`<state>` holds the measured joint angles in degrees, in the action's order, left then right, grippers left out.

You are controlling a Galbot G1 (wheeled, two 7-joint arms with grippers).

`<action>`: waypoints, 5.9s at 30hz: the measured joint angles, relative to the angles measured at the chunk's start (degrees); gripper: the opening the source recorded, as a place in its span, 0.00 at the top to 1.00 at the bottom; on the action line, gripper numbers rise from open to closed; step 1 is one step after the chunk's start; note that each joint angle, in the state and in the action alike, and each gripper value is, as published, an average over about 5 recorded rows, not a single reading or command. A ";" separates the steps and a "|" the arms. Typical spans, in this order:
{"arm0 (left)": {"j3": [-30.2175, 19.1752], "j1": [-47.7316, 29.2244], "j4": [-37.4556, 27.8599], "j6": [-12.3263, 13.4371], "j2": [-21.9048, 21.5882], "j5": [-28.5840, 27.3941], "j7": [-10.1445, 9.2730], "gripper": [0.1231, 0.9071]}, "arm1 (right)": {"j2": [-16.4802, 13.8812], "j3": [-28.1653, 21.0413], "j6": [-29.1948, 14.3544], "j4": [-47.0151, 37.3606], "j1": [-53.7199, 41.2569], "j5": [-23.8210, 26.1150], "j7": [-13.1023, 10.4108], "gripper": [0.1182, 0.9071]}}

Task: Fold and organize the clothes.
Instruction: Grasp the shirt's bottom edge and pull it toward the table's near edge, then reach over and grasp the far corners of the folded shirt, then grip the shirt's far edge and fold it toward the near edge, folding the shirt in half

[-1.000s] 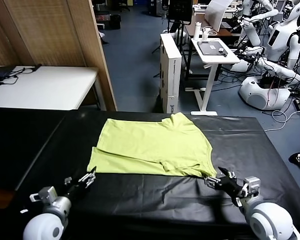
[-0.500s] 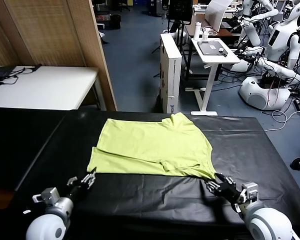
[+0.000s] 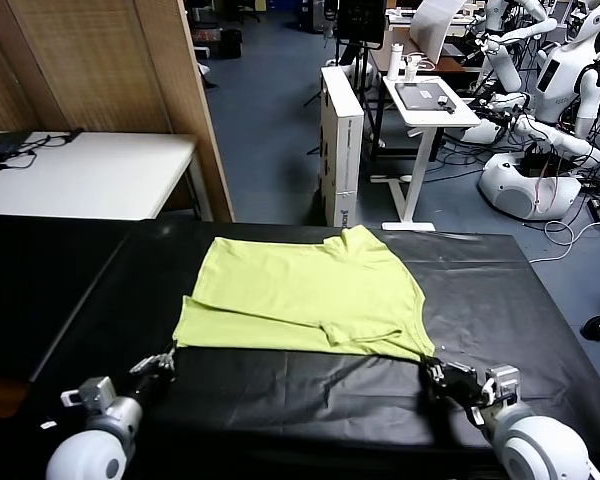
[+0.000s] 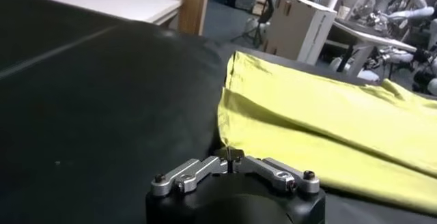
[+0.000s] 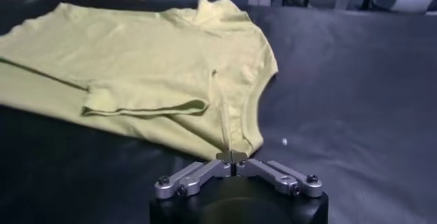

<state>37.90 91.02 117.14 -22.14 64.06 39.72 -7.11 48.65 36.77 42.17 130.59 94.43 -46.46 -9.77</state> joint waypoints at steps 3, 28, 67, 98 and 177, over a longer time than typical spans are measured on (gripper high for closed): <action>1.13 2.25 1.77 -0.04 -0.89 -0.01 -0.17 0.97 | -0.43 0.68 0.01 1.80 1.55 -0.08 -0.36 0.97; 6.94 15.46 9.52 -3.58 -1.82 -0.66 -2.09 0.51 | -2.97 2.07 0.03 5.90 6.80 -2.63 -0.29 0.10; -14.78 -41.73 -21.75 -14.96 -6.16 9.89 -2.68 0.00 | 8.54 -34.05 0.02 -44.58 -61.35 -2.94 0.97 0.00; -19.96 -50.70 -40.75 -11.39 -2.60 1.92 1.63 0.00 | 13.21 -38.52 0.02 -53.97 -66.70 -1.98 1.66 0.11; -0.80 -13.42 0.20 -11.63 -9.28 9.83 -0.38 0.92 | -7.30 -16.30 0.03 -15.11 -28.97 -7.11 3.54 0.97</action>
<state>37.10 77.60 117.33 -33.77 54.79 49.55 -7.49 41.35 20.47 42.20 115.48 65.46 -53.58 -6.23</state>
